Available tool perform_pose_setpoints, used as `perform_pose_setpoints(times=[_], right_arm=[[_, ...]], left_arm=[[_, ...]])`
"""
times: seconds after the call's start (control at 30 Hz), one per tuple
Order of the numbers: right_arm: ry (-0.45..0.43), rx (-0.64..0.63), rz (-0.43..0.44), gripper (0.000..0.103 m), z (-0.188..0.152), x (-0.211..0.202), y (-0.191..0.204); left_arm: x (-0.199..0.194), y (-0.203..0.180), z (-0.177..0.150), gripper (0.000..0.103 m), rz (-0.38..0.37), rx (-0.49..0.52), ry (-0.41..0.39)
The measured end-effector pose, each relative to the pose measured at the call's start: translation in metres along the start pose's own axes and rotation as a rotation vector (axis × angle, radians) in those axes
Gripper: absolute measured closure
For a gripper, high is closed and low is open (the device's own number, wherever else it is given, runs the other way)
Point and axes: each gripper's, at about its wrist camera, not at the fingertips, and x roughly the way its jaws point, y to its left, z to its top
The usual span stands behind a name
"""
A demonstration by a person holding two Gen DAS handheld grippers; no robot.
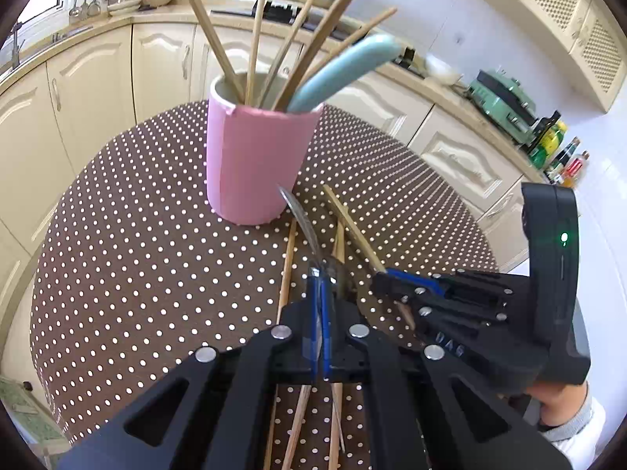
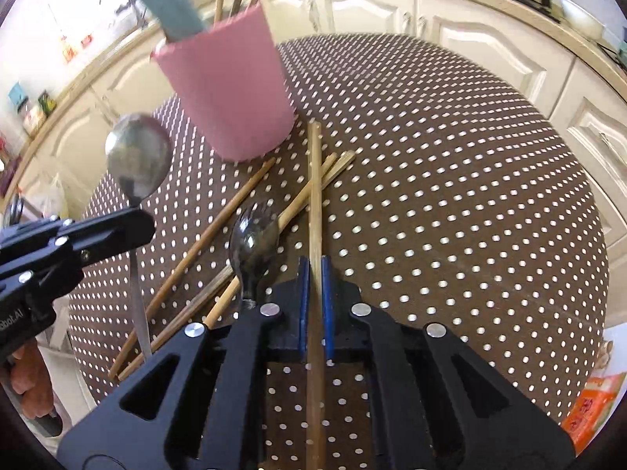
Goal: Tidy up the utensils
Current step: 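Lift the spoon and chopstick with both tools up above the pink cup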
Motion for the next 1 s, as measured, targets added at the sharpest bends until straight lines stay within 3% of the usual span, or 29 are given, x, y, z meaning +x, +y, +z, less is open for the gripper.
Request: perform_pose_setpoints(times=[0.23,0.53,0.73,1.0], right_arm=[[-0.183,0.066,0.058,0.097,-0.002,-0.050,-0.016],[-0.540,0.081,0.135,0.097,0.002,-0.122,-0.018],[-0.724,0.048,0.140,0.097,0.036,-0.132,-0.005],[-0.873,0.016,0.153,0.097,0.088,-0.123,0.008]], left_arm=[[-0.041,0.001,-0.005,0.101,-0.053,0.039,-0.153],[-0.096,-0.010,0.009,0.101,-0.050,0.094,-0.365],[-0.123,-0.009,0.040,0.101,0.016,0.121,-0.477],[-0.133,-0.008,0.091,0.101,0.092,0.152,-0.612]])
